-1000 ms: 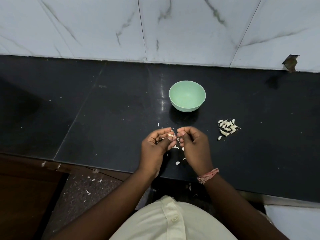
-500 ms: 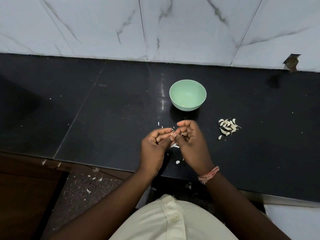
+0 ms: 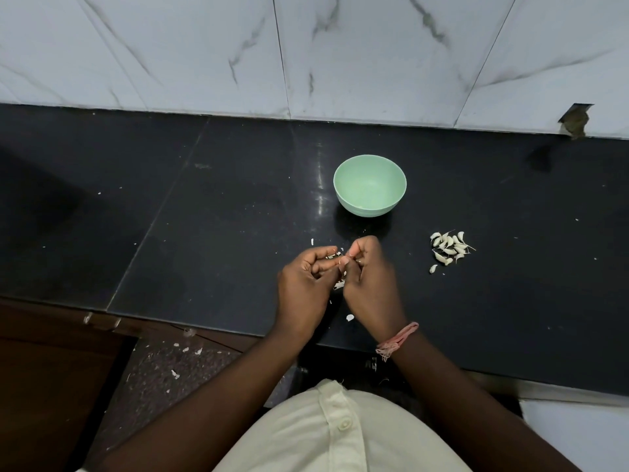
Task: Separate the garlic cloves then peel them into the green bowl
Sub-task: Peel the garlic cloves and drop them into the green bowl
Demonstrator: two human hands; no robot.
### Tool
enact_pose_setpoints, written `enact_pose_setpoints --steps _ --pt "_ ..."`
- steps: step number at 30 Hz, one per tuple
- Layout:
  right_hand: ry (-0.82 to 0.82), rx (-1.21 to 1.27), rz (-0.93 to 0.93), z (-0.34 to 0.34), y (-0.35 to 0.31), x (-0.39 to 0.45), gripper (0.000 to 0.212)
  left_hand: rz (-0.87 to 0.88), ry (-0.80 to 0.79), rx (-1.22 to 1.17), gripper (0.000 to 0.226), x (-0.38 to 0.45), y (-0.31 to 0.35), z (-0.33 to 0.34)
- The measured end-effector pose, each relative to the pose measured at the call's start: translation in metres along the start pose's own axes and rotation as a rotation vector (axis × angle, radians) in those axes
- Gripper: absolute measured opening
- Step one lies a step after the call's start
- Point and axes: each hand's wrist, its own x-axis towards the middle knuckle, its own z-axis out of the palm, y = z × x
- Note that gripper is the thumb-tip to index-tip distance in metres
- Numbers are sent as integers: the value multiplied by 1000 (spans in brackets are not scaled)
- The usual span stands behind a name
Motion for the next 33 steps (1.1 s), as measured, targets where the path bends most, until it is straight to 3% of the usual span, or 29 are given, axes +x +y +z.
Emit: enact_pose_setpoints --steps 16,21,33 --pt "-131 38 -85 -2 -11 -6 24 85 -23 8 23 3 -4 -2" --pt "-54 171 7 5 -6 -5 10 7 -36 -88 16 5 -5 2" --pt "-47 447 224 6 -4 -2 22 8 -103 -61 16 7 -10 -1"
